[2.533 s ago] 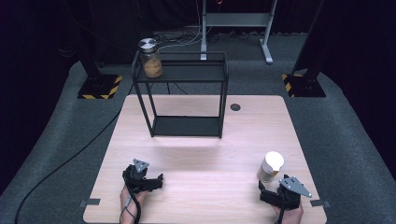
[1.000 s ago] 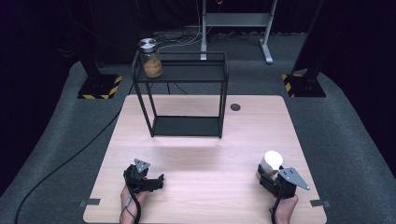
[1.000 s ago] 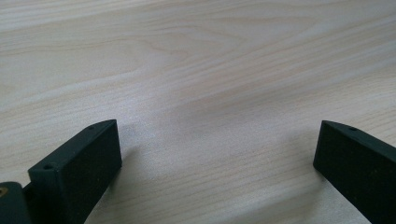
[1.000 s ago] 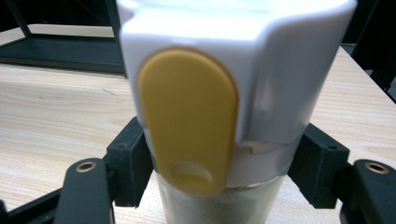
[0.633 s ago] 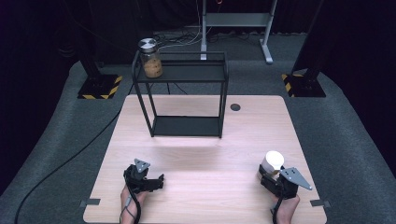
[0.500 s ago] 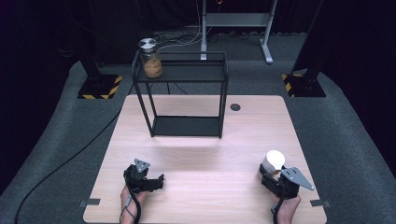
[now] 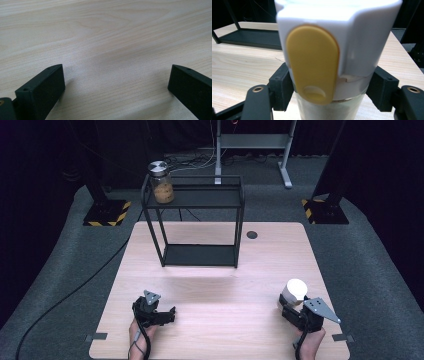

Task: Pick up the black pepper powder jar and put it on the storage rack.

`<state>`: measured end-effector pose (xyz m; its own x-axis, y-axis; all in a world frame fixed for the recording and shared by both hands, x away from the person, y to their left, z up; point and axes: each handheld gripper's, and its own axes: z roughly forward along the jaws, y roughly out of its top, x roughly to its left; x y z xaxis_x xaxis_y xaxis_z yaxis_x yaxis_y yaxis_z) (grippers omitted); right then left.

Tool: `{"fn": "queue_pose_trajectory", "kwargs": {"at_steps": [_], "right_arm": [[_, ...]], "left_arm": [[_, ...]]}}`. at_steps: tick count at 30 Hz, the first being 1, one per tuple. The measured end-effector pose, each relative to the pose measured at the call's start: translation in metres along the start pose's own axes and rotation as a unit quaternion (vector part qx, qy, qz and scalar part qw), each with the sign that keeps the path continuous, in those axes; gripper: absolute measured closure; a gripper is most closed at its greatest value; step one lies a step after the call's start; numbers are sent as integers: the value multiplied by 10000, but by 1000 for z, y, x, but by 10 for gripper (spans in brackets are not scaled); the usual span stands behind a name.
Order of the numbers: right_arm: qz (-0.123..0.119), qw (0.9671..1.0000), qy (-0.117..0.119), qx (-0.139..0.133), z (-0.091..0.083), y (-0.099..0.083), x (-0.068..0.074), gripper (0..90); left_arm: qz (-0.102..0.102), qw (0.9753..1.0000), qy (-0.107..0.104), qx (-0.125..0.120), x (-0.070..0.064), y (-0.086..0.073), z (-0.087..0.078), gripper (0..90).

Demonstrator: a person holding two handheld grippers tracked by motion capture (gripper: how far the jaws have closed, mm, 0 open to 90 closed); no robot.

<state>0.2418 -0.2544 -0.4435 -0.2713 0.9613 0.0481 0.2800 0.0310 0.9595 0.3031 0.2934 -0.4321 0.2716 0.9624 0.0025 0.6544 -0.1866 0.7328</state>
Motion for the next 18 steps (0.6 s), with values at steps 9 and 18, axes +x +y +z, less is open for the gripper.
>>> {"fn": "queue_pose_trajectory", "kwargs": {"at_steps": [9,18], "right_arm": [[-2,9999,160,0,-2,16,-4,294],[-31,9997,243,-50,-3,30,-5,294]], "left_arm": [[0,10000,0,-3,0,0,0,3],[1,10000,1,-6,0,0,0,3]]}}
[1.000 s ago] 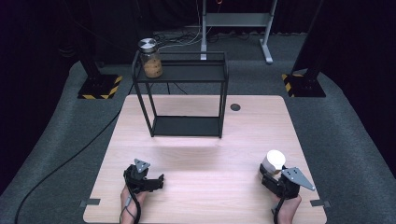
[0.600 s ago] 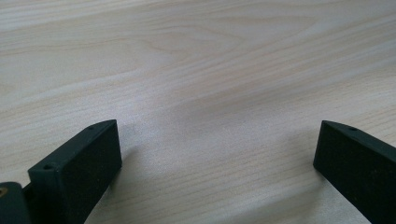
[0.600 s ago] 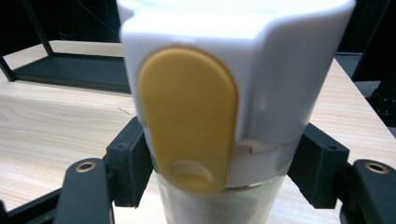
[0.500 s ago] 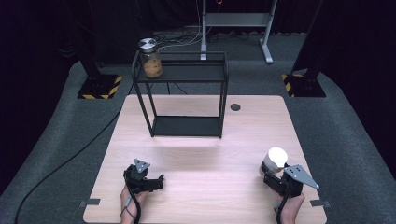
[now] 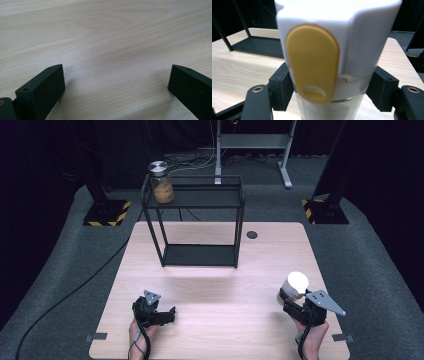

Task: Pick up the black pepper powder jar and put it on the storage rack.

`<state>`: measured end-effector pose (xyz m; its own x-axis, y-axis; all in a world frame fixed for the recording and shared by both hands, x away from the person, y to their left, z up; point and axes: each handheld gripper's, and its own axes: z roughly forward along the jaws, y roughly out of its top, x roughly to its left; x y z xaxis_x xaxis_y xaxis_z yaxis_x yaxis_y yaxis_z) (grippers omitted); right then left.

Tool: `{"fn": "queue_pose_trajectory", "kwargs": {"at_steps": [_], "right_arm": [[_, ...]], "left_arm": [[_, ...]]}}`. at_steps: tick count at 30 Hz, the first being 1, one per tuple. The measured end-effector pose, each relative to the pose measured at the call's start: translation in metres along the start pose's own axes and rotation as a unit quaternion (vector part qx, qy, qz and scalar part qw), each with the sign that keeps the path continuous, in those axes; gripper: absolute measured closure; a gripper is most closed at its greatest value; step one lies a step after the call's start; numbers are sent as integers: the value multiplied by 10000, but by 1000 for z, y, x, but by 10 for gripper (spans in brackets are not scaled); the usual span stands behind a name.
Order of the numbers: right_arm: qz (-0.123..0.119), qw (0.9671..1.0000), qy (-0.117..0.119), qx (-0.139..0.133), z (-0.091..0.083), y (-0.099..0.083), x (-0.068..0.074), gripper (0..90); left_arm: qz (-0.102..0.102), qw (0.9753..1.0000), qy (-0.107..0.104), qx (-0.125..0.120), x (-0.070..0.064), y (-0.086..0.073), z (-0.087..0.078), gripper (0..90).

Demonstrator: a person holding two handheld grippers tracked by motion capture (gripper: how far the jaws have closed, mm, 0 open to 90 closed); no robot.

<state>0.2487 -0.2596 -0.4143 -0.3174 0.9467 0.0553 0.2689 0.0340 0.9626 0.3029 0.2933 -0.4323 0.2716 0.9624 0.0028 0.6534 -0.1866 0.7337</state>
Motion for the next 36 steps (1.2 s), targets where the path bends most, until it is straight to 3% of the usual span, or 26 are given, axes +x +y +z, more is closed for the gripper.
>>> {"fn": "queue_pose_trajectory", "kwargs": {"at_steps": [16,36], "right_arm": [[-194,9998,71,-34,2,27,0,293],[-209,9996,111,-155,1,46,1,294]], "left_arm": [[22,10000,-3,3,0,0,0,3],[17,10000,-24,-2,1,0,0,3]]}}
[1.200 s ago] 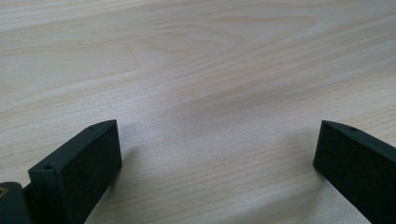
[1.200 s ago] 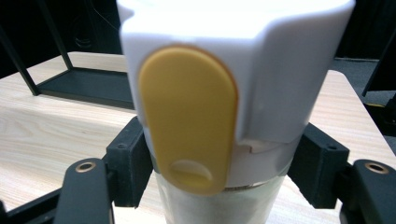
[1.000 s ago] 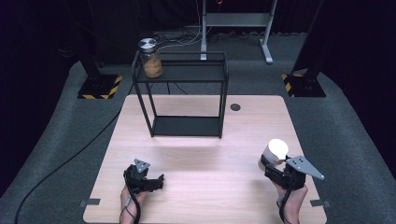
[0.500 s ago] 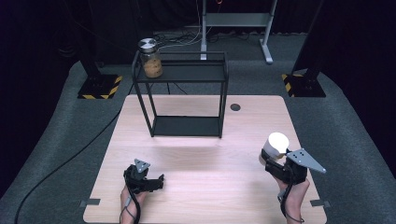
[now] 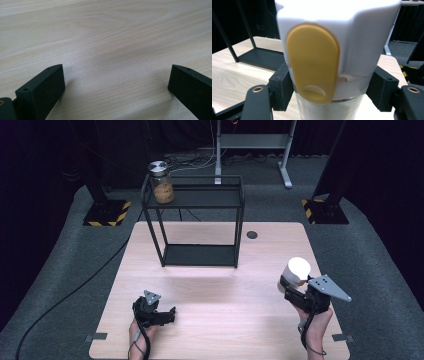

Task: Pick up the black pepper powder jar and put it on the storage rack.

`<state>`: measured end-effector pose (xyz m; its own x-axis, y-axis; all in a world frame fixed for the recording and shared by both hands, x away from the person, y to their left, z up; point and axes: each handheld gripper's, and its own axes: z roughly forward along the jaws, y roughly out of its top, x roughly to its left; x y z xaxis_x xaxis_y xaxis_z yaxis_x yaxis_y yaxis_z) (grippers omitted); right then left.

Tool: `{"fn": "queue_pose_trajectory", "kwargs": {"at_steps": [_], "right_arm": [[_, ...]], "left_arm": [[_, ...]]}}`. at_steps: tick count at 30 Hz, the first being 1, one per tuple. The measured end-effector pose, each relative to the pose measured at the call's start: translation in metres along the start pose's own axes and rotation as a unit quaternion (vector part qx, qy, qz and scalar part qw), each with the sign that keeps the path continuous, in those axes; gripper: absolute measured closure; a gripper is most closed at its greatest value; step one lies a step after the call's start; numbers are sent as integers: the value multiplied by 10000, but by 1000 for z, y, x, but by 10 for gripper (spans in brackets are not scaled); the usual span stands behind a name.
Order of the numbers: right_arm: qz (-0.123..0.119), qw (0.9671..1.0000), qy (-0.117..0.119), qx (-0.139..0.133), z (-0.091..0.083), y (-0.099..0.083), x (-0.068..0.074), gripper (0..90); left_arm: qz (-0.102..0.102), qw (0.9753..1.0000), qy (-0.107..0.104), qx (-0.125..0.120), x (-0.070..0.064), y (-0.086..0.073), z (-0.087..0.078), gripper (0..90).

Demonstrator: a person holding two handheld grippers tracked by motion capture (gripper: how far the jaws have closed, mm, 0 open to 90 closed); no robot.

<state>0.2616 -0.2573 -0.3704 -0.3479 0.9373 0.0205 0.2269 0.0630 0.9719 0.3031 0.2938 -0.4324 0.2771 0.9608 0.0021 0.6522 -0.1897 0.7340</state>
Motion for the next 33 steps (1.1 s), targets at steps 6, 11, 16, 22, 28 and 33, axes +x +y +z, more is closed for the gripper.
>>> {"fn": "queue_pose_trajectory", "kwargs": {"at_steps": [6,11,16,22,28,33], "right_arm": [[-34,10000,52,-12,4,9,0,294],[-70,9999,94,-29,8,20,2,294],[-140,9998,152,-54,12,29,2,294],[-156,9994,280,-112,17,40,-1,294],[-203,9992,320,-140,22,50,-3,294],[-199,9990,374,-134,27,58,-7,294]], "left_arm": [[0,10000,4,-2,0,0,0,3],[3,10000,3,-2,0,0,0,3],[-4,10000,7,-5,0,0,0,3],[-13,10000,10,0,0,0,0,3],[7,10000,12,-8,-1,0,0,4],[20,10000,52,-23,-2,-1,-1,3]]}}
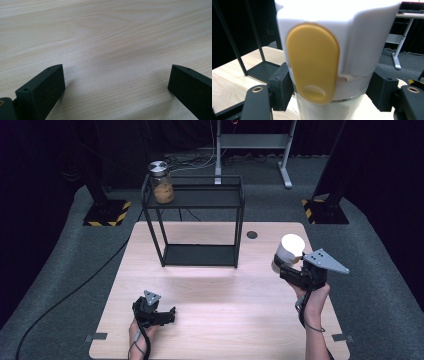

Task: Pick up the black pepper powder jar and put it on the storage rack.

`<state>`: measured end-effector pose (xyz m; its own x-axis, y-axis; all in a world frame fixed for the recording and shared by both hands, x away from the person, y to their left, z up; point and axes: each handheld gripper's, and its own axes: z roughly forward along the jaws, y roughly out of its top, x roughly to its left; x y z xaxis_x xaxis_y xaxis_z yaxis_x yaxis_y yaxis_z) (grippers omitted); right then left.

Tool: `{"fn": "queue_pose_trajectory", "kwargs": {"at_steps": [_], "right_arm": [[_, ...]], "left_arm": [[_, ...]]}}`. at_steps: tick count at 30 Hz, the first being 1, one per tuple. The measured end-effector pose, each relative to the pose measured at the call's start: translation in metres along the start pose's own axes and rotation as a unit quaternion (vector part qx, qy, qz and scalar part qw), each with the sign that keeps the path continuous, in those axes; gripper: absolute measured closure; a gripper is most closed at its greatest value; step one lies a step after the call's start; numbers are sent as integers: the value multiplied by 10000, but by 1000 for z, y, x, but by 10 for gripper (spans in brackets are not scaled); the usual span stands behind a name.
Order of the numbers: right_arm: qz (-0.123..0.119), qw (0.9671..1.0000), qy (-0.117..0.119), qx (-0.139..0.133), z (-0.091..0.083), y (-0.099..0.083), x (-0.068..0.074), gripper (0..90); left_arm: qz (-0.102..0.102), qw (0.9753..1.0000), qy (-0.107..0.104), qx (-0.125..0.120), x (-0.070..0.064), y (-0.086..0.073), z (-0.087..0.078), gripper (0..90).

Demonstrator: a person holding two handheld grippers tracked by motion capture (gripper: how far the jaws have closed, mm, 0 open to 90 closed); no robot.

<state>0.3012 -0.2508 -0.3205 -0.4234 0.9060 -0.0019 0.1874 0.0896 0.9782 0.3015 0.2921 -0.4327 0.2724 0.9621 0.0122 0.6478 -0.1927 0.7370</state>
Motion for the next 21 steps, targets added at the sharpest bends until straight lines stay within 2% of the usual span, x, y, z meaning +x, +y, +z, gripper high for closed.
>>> {"fn": "queue_pose_trajectory", "kwargs": {"at_steps": [21], "right_arm": [[-157,9999,27,-64,15,26,0,294]], "left_arm": [[-14,10000,-60,14,2,1,0,7]]}}
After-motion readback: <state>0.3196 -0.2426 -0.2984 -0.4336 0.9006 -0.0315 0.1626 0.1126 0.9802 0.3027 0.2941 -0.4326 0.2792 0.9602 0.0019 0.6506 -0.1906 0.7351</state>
